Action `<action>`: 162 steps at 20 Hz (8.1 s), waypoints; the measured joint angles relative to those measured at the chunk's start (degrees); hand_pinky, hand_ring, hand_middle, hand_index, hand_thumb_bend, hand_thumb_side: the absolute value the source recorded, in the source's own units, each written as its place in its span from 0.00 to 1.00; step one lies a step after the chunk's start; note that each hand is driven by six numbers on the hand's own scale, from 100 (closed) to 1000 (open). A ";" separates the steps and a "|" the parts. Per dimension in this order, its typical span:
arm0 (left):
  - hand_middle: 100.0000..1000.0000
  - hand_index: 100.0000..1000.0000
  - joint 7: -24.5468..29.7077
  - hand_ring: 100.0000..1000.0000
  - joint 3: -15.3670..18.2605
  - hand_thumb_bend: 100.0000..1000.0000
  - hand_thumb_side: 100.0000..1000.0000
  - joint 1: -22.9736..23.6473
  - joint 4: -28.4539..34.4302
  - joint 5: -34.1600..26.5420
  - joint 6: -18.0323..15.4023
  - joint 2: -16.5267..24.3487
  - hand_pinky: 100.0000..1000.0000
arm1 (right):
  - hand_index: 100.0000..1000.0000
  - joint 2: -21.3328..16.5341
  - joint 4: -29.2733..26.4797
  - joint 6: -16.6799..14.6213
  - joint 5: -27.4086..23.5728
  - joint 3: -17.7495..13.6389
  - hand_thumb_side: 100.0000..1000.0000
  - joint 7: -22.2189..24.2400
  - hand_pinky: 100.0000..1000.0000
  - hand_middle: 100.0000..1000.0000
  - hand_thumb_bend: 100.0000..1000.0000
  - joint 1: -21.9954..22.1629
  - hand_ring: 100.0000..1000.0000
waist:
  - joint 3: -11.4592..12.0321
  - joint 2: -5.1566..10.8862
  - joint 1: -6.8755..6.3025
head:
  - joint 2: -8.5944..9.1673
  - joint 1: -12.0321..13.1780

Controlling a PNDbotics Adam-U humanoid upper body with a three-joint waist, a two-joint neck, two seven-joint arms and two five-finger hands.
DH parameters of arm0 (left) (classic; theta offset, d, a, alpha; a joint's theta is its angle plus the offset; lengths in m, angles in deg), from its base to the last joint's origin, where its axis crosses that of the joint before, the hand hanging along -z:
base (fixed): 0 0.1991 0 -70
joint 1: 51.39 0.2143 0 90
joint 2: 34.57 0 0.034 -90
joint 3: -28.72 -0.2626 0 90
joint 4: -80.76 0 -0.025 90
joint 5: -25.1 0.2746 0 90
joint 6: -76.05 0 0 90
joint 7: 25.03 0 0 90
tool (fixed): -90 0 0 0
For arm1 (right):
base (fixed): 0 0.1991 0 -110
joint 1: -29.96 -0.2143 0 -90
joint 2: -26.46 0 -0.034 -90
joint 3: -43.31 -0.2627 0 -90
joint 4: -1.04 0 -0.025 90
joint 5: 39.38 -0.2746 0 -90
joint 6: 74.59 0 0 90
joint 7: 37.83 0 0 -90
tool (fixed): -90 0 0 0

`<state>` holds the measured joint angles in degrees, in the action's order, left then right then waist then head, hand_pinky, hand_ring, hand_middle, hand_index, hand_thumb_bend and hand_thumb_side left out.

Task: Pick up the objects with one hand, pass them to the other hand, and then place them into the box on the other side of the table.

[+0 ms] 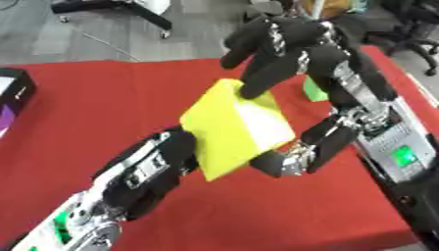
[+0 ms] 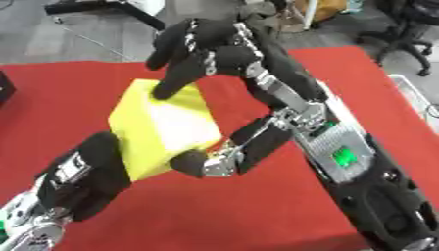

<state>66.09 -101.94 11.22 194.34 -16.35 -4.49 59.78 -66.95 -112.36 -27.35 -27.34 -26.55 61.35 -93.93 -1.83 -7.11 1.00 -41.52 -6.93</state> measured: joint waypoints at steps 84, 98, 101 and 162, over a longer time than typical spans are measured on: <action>0.31 0.34 -27.17 0.45 8.29 0.00 0.39 9.95 0.24 0.16 0.35 5.40 0.90 | 0.96 2.81 -0.28 6.61 12.42 -9.92 0.45 -11.41 0.81 0.79 0.51 5.95 0.79 | -1.74 0.00 -0.64 | 4.63 13.23; 0.41 0.41 -43.35 0.56 33.33 0.07 0.17 12.20 -27.71 15.33 11.56 24.16 0.82 | 0.96 0.95 -0.29 6.91 12.45 -11.60 0.48 -8.77 0.84 0.78 0.46 12.84 0.79 | -4.88 1.20 -1.08 | 8.50 27.05; 0.51 0.53 -40.68 0.64 35.72 0.19 0.17 11.51 -36.53 21.17 14.23 26.39 0.82 | 0.96 0.91 -0.29 6.73 12.45 -11.61 0.49 -7.97 0.85 0.77 0.46 13.82 0.79 | -5.92 1.37 -0.84 | 8.81 27.89; 0.56 0.52 -11.30 0.71 21.47 0.33 0.70 4.47 0.15 43.52 -13.66 3.58 0.90 | 0.98 -18.71 65.72 12.13 24.39 -24.30 0.50 -11.97 1.00 0.89 0.44 -4.28 0.94 | 11.44 -7.21 0.20 | 7.27 -24.34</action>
<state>54.78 -80.47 15.69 194.49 27.17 -18.14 63.36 -85.66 -46.64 -15.22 -2.95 -50.85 49.38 -98.21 9.61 -14.32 1.20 -34.25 -31.27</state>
